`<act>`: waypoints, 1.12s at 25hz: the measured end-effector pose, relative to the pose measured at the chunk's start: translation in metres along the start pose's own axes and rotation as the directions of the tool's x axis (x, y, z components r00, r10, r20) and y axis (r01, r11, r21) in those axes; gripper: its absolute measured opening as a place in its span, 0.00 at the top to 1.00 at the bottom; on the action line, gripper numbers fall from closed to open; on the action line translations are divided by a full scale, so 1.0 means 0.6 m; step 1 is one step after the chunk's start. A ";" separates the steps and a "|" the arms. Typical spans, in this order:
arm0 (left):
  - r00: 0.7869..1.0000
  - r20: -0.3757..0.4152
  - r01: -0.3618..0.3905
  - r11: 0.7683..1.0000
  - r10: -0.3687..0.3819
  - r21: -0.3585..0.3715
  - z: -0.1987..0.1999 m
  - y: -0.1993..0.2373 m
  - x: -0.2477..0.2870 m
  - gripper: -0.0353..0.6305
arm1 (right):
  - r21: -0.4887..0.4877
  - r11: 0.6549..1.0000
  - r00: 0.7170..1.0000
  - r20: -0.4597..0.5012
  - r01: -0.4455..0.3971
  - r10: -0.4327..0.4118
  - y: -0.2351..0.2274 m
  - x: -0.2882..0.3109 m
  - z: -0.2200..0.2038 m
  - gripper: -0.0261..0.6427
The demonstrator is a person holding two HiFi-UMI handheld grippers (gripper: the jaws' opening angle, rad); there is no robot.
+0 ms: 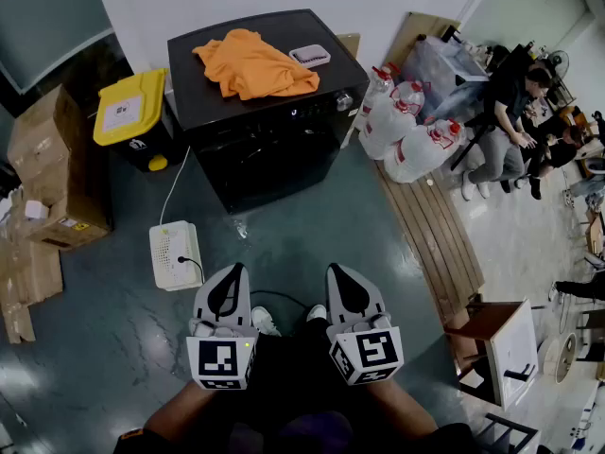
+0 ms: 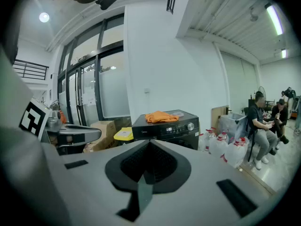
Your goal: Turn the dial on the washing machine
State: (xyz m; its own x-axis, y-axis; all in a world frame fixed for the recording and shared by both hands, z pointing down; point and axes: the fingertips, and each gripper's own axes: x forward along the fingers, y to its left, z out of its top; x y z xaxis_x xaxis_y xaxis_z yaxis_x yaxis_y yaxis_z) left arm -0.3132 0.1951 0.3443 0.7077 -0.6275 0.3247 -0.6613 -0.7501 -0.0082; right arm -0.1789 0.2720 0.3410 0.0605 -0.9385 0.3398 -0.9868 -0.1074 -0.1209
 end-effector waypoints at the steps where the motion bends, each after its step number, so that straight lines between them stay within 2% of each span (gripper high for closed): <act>1: 1.000 0.002 0.000 1.000 0.000 -0.001 0.000 0.000 0.002 0.93 | -0.003 1.000 1.000 0.001 0.002 -0.002 -0.003 0.002 0.001 0.94; 10: 1.000 -0.003 -0.001 1.000 0.001 -0.018 -0.015 0.009 0.001 0.93 | -0.012 1.000 1.000 -0.015 0.017 -0.017 -0.006 0.006 -0.010 0.94; 16: 0.998 -0.062 0.018 0.999 -0.021 -0.047 -0.045 0.005 -0.007 0.93 | 0.016 1.000 1.000 -0.020 0.007 -0.007 -0.001 0.002 -0.018 0.94; 21: 0.999 -0.031 0.034 0.997 -0.036 -0.069 -0.035 0.006 -0.009 0.93 | 0.024 1.000 1.000 0.004 0.019 -0.019 -0.002 -0.004 -0.005 0.94; 28: 0.998 -0.015 0.054 0.996 -0.055 -0.067 -0.018 -0.004 0.010 0.93 | -0.017 0.998 0.998 0.033 0.052 -0.051 -0.036 -0.017 0.023 0.94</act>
State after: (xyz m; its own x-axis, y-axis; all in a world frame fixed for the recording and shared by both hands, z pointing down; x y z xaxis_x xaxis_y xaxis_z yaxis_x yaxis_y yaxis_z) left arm -0.3100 0.1957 0.3562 0.7395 -0.5817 0.3389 -0.6369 -0.7675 0.0725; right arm -0.1563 0.2791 0.3275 0.1160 -0.9420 0.3150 -0.9848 -0.1504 -0.0870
